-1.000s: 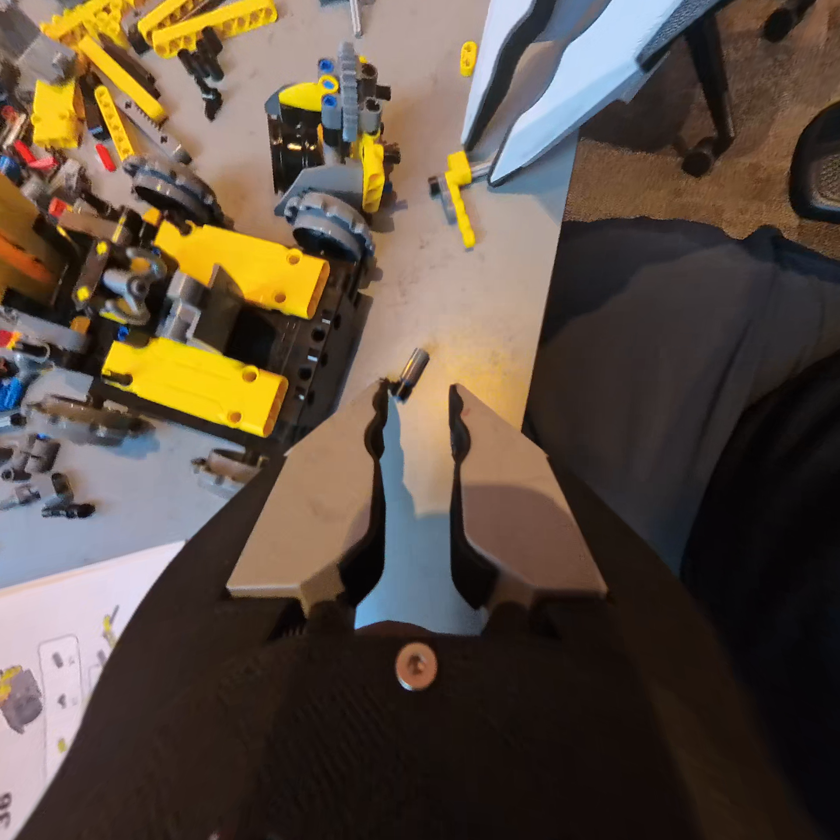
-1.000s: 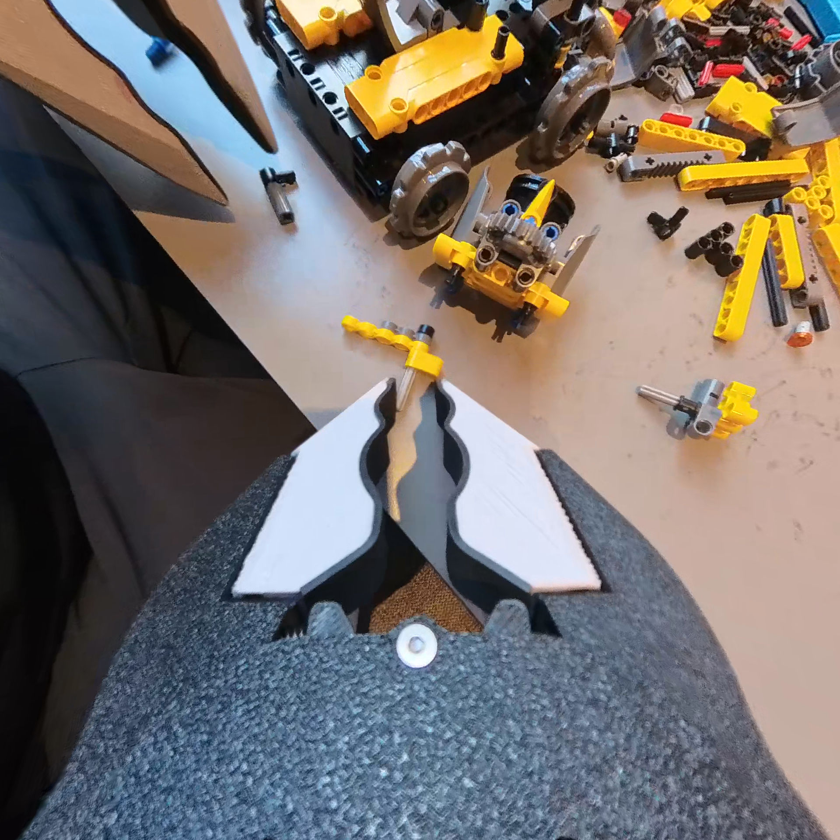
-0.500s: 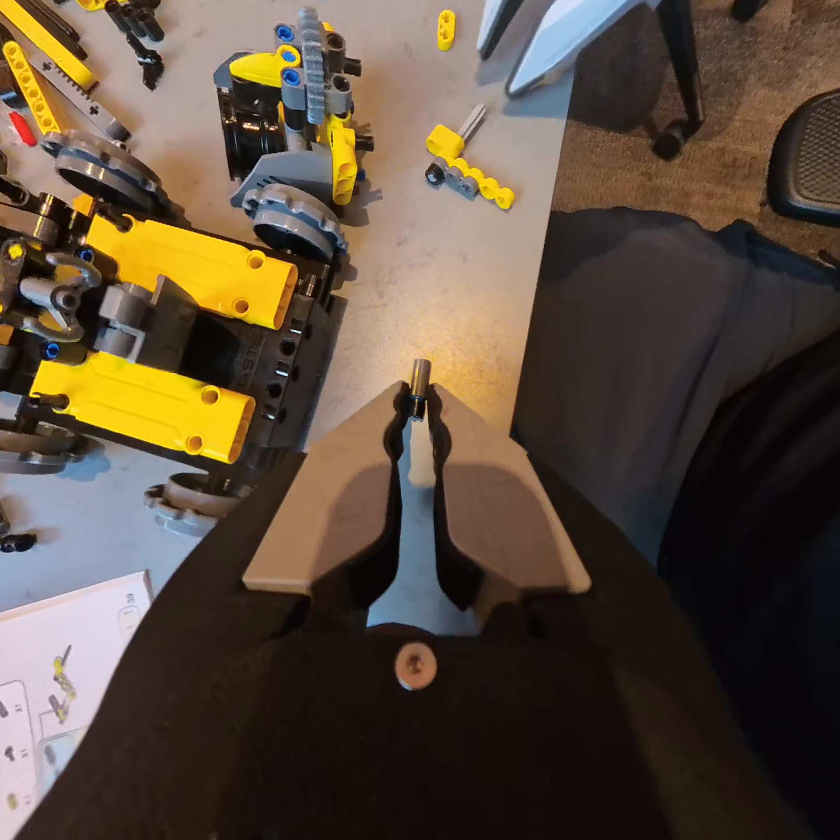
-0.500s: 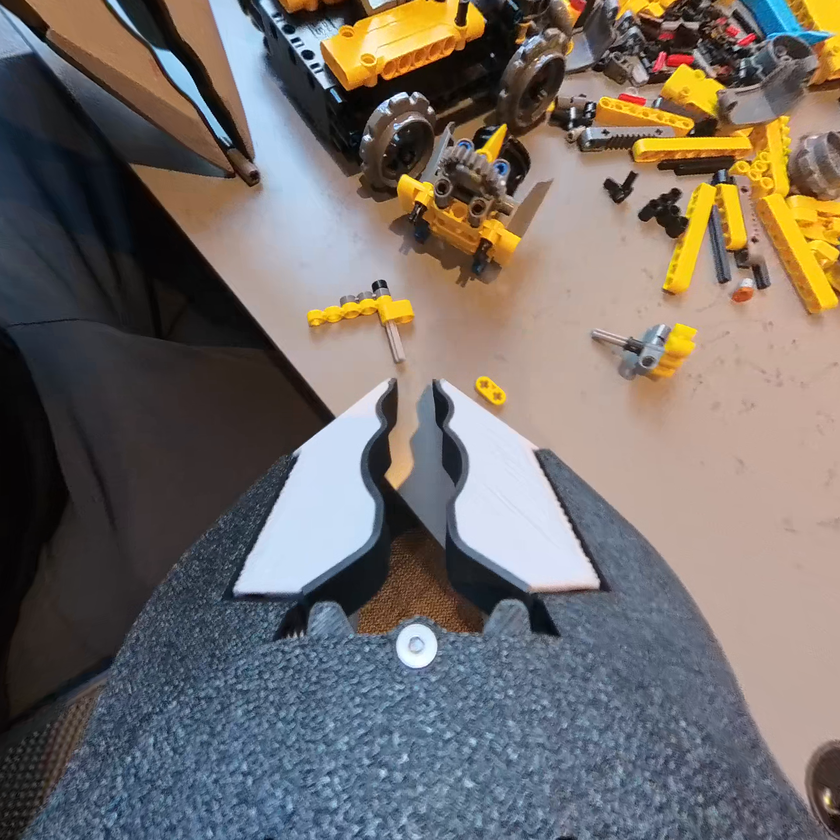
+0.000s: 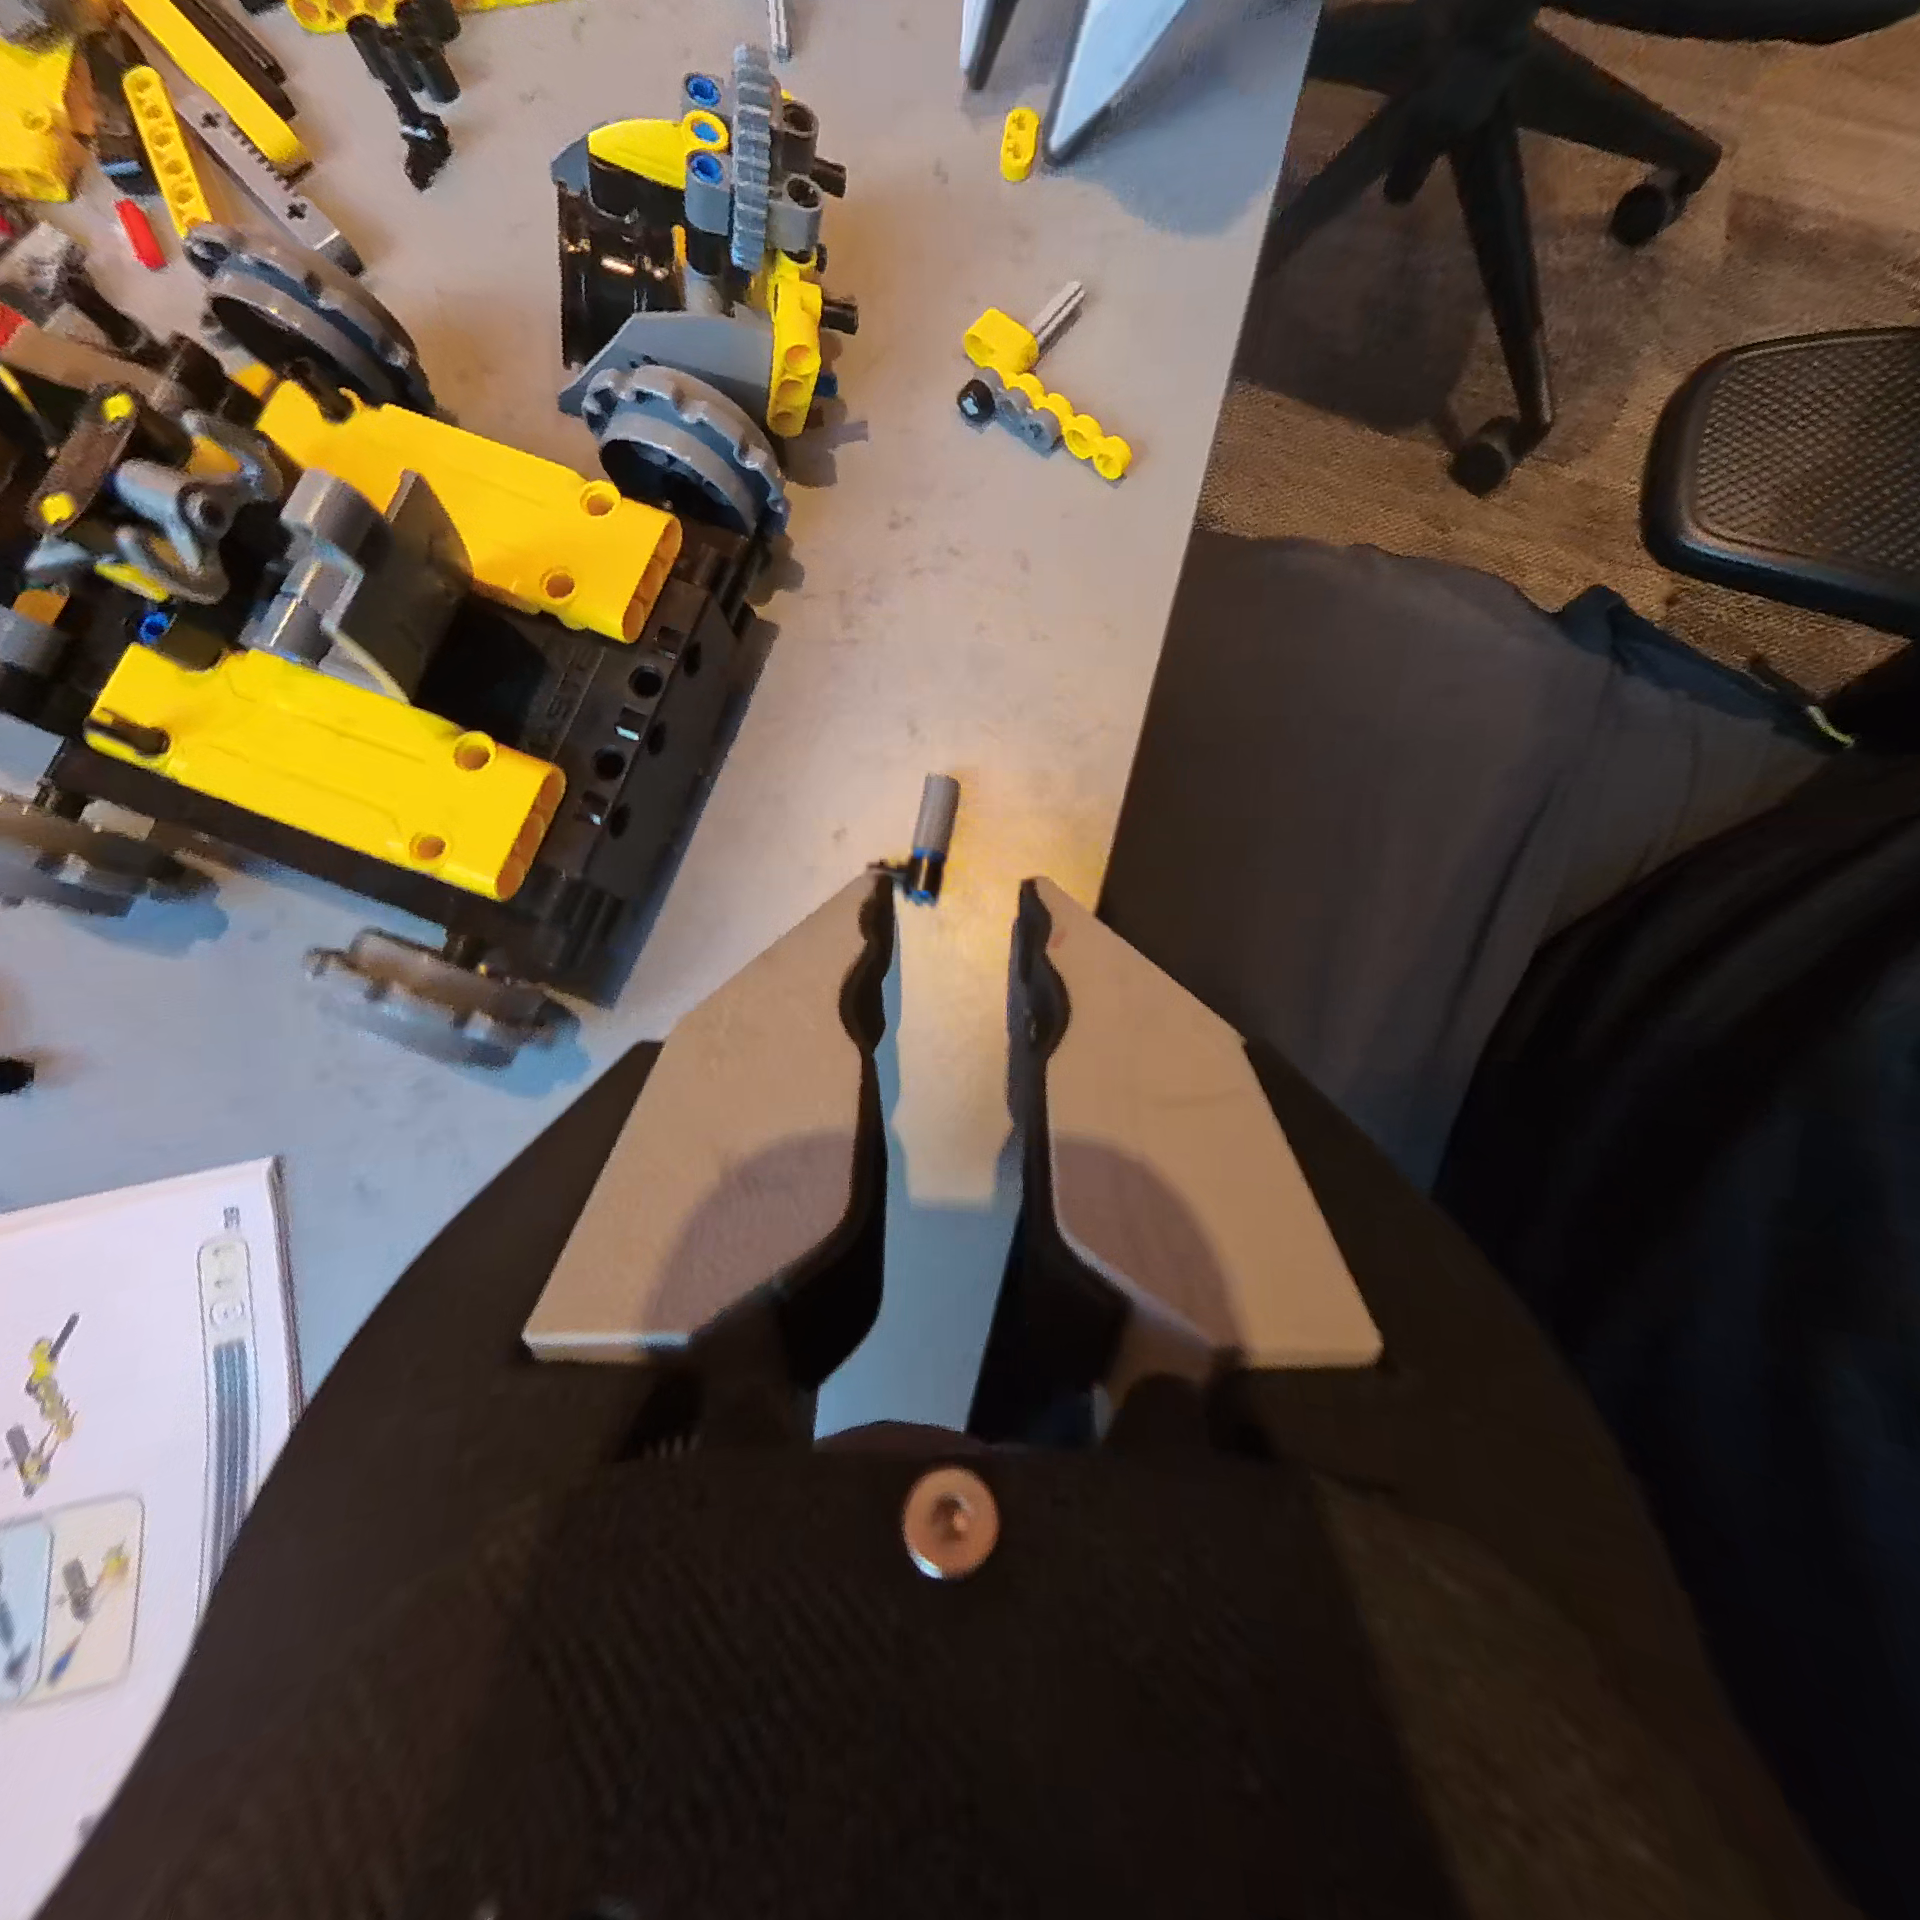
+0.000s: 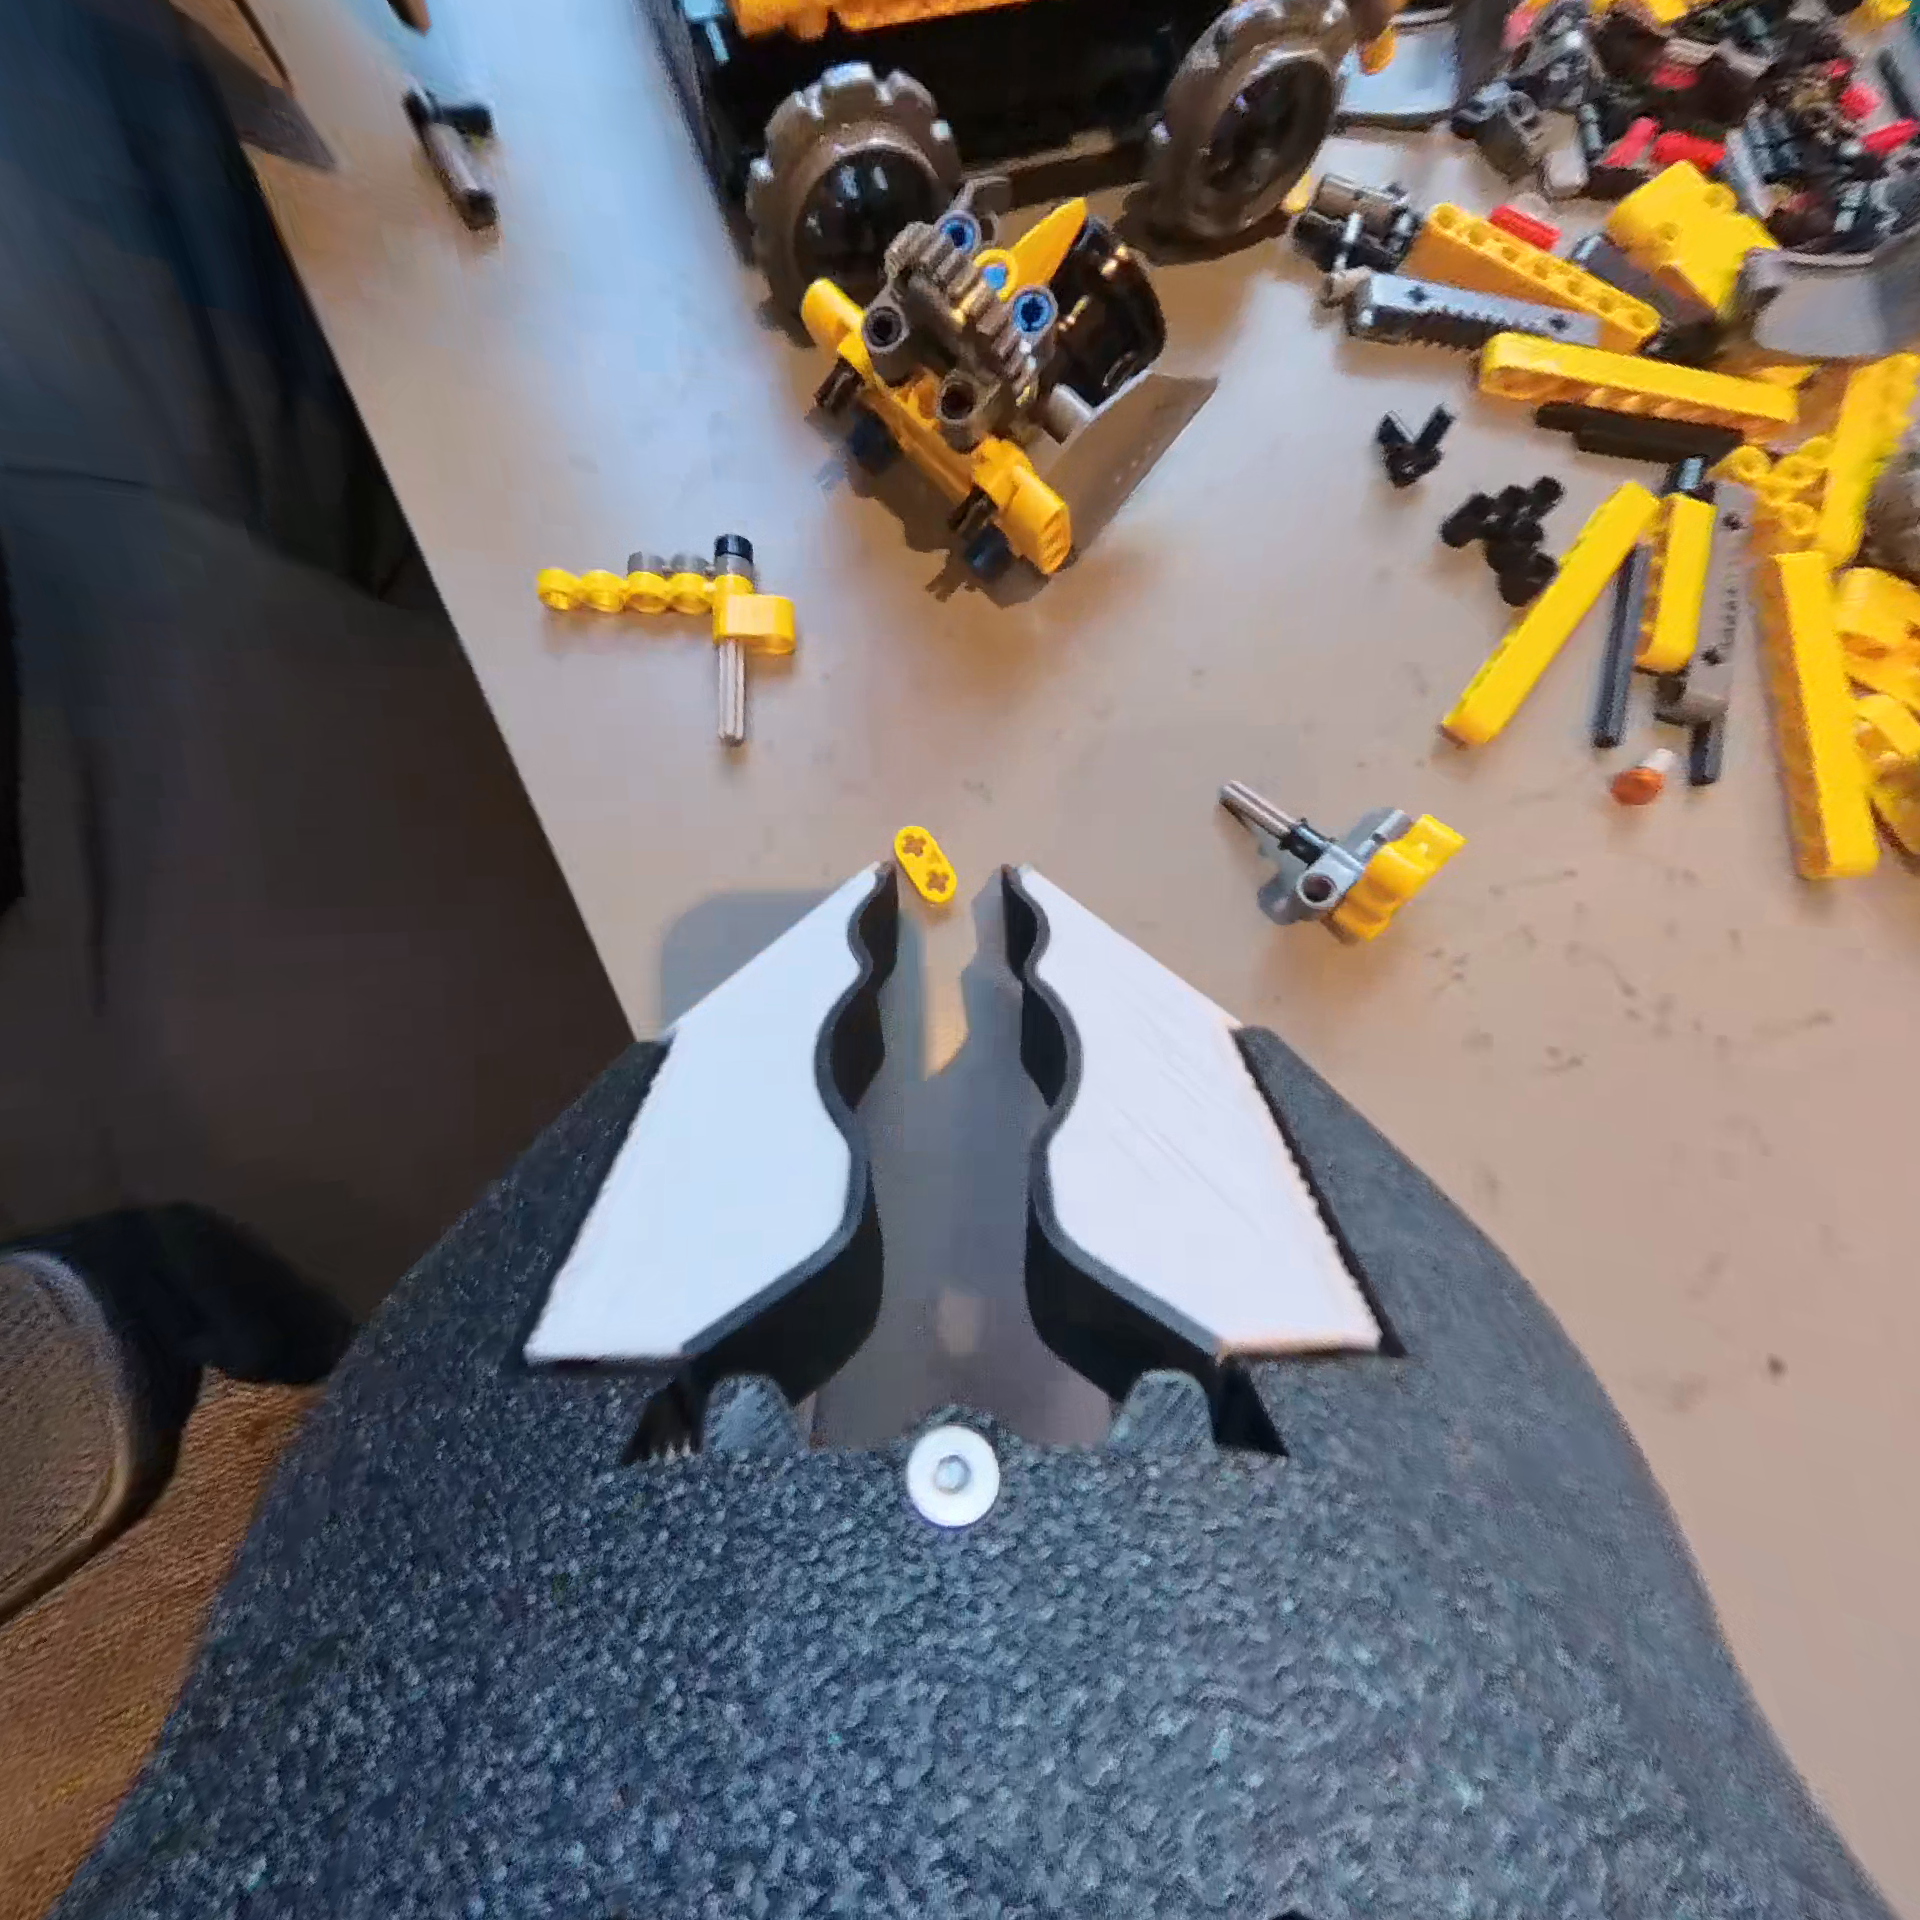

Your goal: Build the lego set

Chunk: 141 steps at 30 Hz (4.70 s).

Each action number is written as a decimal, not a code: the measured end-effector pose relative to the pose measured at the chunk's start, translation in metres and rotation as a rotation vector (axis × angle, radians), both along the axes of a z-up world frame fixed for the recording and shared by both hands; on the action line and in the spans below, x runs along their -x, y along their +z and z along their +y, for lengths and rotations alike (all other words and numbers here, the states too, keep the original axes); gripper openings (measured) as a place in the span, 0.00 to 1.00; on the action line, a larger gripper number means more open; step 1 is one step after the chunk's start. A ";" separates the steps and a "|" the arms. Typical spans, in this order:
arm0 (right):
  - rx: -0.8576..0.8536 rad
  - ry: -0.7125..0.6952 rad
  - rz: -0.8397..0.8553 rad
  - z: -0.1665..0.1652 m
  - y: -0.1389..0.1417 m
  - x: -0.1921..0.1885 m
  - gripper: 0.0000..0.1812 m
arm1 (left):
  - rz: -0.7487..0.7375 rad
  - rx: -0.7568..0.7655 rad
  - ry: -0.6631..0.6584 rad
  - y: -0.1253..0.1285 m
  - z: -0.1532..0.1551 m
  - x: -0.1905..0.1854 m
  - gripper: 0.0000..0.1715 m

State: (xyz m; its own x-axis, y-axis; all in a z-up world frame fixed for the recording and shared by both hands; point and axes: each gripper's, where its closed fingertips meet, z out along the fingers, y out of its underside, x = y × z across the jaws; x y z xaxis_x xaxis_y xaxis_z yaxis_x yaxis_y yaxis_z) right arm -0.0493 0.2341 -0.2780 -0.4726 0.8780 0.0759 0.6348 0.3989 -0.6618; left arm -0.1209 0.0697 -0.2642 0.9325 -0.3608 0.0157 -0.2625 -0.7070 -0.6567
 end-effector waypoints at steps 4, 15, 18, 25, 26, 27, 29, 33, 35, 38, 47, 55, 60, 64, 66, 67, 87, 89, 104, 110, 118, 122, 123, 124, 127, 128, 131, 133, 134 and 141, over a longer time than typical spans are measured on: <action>0.075 0.049 -0.021 -0.007 -0.001 0.000 0.04 | -0.009 -0.012 0.040 0.005 -0.021 0.003 0.13; -0.003 0.304 0.030 -0.126 0.027 0.041 0.04 | -0.017 -0.060 0.071 0.007 -0.029 0.010 0.13; -0.087 0.345 -0.049 -0.133 0.001 0.052 0.04 | -0.029 -0.058 0.075 0.005 -0.036 0.010 0.13; -0.071 0.367 -0.030 -0.137 0.006 0.053 0.09 | -0.033 -0.057 0.063 -0.005 -0.047 0.007 0.13; -0.071 0.365 -0.029 -0.137 0.008 0.053 0.09 | -0.032 -0.068 0.065 -0.004 -0.047 0.007 0.13; -0.072 0.364 -0.023 -0.137 0.011 0.056 0.10 | -0.036 -0.077 0.067 -0.003 -0.048 0.006 0.13; -0.069 0.368 -0.011 -0.141 0.015 0.062 0.10 | -0.053 -0.097 0.076 0.000 -0.050 0.005 0.13; -0.105 0.399 -0.034 -0.150 0.010 0.075 0.10 | -0.068 -0.128 0.092 0.003 -0.061 0.001 0.13; -0.127 0.419 -0.060 -0.152 0.003 0.078 0.09 | -0.050 -0.128 0.095 0.001 -0.067 0.002 0.13; -0.112 0.445 -0.070 -0.158 0.002 0.077 0.03 | -0.048 -0.131 0.094 -0.001 -0.075 0.001 0.13; 0.007 0.482 -0.068 -0.178 0.023 0.063 0.03 | 0.021 -0.224 0.085 0.010 -0.070 0.006 0.14; 0.066 0.445 -0.050 -0.175 0.025 0.048 0.03 | 0.148 -0.310 0.044 0.009 -0.062 0.005 0.13; 0.177 0.444 -0.075 -0.172 0.031 0.051 0.03 | 0.237 -0.338 -0.018 0.018 -0.042 0.004 0.13; 0.234 0.458 -0.128 -0.166 0.037 0.051 0.03 | 0.377 -0.371 -0.090 0.026 -0.020 0.006 0.13; 0.279 0.469 -0.150 -0.168 0.041 0.050 0.03 | 0.449 -0.392 -0.151 0.028 -0.010 0.000 0.12; 0.290 0.467 -0.150 -0.168 0.043 0.050 0.03 | 0.484 -0.396 -0.184 0.027 -0.007 -0.004 0.12; 0.356 0.463 -0.225 -0.178 0.042 0.046 0.03 | 0.560 -0.453 -0.275 0.026 -0.005 -0.026 0.12; 0.352 0.471 -0.220 -0.181 0.043 0.047 0.03 | 0.573 -0.446 -0.282 0.024 -0.005 -0.025 0.10; 0.326 0.335 -0.148 -0.178 0.043 0.076 0.05 | 0.343 -0.376 -0.087 0.019 -0.005 0.000 0.03; 0.288 0.247 -0.016 -0.163 0.057 0.090 0.14 | 0.231 -0.356 -0.005 0.019 -0.005 0.007 0.03; 0.178 0.082 0.002 -0.125 0.042 0.061 0.14 | -0.113 -0.344 0.172 0.026 -0.015 0.023 0.03; 0.136 -0.007 -0.045 -0.124 0.024 0.048 0.14 | -0.266 -0.347 0.239 0.027 -0.020 0.026 0.03; 0.120 -0.025 -0.044 -0.124 0.022 0.048 0.14 | -0.286 -0.351 0.252 0.027 -0.021 0.027 0.03; 0.098 -0.034 -0.041 -0.124 0.019 0.047 0.14 | -0.294 -0.351 0.268 0.026 -0.023 0.029 0.03; 0.093 -0.036 -0.037 -0.129 0.017 0.049 0.14 | -0.345 -0.352 0.312 0.026 -0.029 0.032 0.03; 0.092 -0.034 -0.041 -0.131 0.016 0.050 0.14 | -0.369 -0.355 0.328 0.027 -0.031 0.033 0.03; 0.063 -0.048 -0.041 -0.130 0.012 0.054 0.14 | -0.454 -0.354 0.364 0.027 -0.034 0.035 0.04; 0.053 -0.053 -0.054 -0.130 0.009 0.055 0.14 | -0.475 -0.355 0.377 0.026 -0.035 0.037 0.03; 0.043 -0.052 -0.058 -0.130 0.007 0.055 0.14 | -0.479 -0.356 0.380 0.027 -0.036 0.037 0.04; 0.048 -0.048 -0.077 -0.132 0.001 0.052 0.13 | -0.464 -0.370 0.383 0.028 -0.041 0.038 0.03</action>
State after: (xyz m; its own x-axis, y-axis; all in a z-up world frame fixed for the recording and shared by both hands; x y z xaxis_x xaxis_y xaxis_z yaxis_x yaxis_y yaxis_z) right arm -0.1013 0.1023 -0.2769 -0.4328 0.9015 -0.0012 0.7018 0.3361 -0.6281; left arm -0.1588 0.0289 -0.2360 0.9215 -0.0668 0.3825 0.3259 -0.4028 -0.8553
